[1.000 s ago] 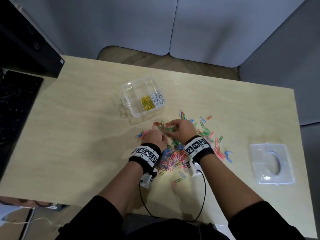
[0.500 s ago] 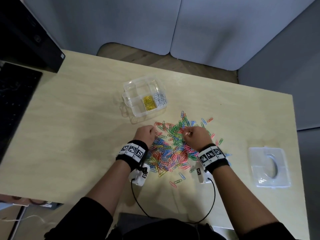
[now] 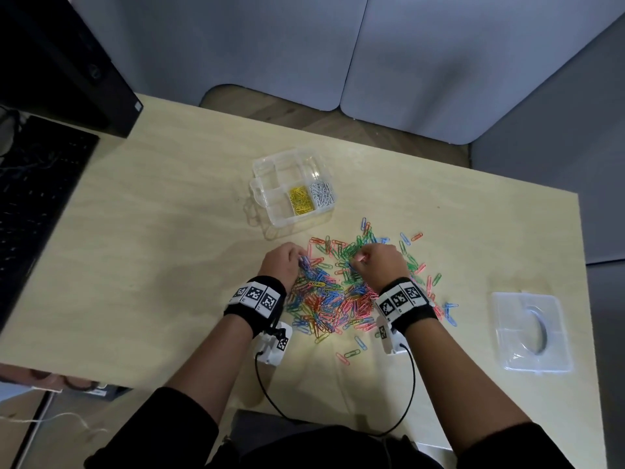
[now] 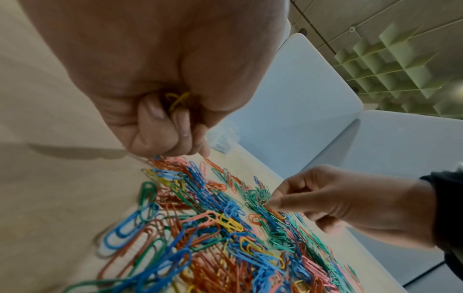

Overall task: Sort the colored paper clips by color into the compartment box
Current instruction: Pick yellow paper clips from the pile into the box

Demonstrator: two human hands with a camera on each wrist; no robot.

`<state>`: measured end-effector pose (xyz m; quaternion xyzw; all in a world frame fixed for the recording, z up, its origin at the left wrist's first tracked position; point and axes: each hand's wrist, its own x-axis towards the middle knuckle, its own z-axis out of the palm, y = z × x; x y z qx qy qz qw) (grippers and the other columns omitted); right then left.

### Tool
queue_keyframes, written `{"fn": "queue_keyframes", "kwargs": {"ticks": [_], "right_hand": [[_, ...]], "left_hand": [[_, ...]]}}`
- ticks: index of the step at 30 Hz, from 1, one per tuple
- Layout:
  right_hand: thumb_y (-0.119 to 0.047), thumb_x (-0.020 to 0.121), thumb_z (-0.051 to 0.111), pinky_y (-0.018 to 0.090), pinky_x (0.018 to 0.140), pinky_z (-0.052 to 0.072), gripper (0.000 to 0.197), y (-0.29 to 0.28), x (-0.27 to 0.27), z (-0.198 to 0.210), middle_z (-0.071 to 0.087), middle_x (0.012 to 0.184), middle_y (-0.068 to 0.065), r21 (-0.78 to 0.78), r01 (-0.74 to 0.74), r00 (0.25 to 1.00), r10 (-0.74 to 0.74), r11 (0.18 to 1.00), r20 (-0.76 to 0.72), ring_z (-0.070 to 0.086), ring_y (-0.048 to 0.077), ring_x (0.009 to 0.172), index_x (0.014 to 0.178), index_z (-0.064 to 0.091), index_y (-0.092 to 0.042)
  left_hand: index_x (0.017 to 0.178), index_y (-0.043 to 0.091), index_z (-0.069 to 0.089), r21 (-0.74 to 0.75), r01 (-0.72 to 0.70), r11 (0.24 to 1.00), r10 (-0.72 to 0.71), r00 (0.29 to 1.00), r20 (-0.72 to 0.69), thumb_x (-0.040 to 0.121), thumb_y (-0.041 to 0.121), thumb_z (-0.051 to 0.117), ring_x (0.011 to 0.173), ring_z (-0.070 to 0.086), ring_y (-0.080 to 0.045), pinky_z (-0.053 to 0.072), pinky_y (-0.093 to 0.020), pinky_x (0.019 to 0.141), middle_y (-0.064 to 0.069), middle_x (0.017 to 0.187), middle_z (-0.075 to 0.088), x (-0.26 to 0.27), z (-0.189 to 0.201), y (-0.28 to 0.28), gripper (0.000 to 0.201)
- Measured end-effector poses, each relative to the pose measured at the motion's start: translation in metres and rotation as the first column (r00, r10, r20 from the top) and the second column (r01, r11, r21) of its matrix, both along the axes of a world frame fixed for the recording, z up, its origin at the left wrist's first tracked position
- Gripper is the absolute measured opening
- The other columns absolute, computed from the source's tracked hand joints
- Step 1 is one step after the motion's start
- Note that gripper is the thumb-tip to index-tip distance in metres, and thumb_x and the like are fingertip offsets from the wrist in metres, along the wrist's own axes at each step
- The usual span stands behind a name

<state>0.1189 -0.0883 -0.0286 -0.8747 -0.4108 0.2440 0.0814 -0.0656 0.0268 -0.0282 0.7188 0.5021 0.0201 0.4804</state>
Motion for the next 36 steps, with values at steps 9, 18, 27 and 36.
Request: {"fn": "queue_keyframes", "kwargs": {"ticks": [9, 18, 27, 36], "right_hand": [[-0.022, 0.089, 0.072, 0.030, 0.062, 0.047, 0.016, -0.038, 0.010, 0.004, 0.066, 0.075, 0.011, 0.068, 0.521, 0.544, -0.269, 0.851, -0.795, 0.056, 0.022, 0.066, 0.085, 0.072, -0.006], [-0.021, 0.099, 0.054, 0.021, 0.043, 0.047, 0.021, -0.039, -0.024, 0.019, 0.062, 0.065, 0.003, -0.220, 0.642, 0.034, -0.313, 0.735, -0.949, 0.059, 0.013, 0.051, 0.093, 0.065, -0.004], [-0.035, 0.084, 0.073, 0.019, 0.055, 0.052, 0.012, -0.038, -0.044, 0.002, 0.072, 0.067, -0.003, 0.173, 0.083, 0.929, -0.014, 0.982, -0.369, 0.064, 0.007, 0.053, 0.086, 0.076, -0.024], [-0.041, 0.088, 0.069, 0.025, 0.050, 0.049, 0.022, -0.035, -0.055, -0.008, 0.065, 0.057, -0.002, 0.189, 0.022, 0.976, 0.020, 0.982, -0.219, 0.053, 0.011, 0.047, 0.077, 0.073, -0.023]], "left_hand": [[0.077, 0.025, 0.075, 0.059, 0.257, 0.965, -0.250, 0.963, -0.100, 0.075, 0.028, 0.082, 0.074, 0.058, -0.004, 0.049, -0.021, 0.074, 0.015, 0.083, 0.065, -0.012, 0.000, -0.021, 0.009], [0.088, 0.032, 0.074, 0.198, 0.230, 0.953, -0.191, 0.961, -0.200, 0.077, 0.036, 0.080, 0.081, 0.064, -0.015, 0.054, -0.028, 0.075, 0.007, 0.091, 0.070, -0.012, 0.000, -0.034, 0.014], [0.079, 0.030, 0.074, 0.197, 0.193, 0.961, -0.171, 0.977, -0.124, 0.076, 0.032, 0.081, 0.086, 0.068, -0.016, 0.057, -0.033, 0.081, 0.006, 0.094, 0.074, -0.008, 0.005, -0.039, 0.008], [0.094, 0.024, 0.077, 0.189, 0.183, 0.965, -0.153, 0.975, -0.161, 0.086, 0.034, 0.071, 0.073, 0.056, -0.013, 0.047, -0.022, 0.072, 0.000, 0.093, 0.073, -0.020, 0.002, -0.033, 0.014]]}}
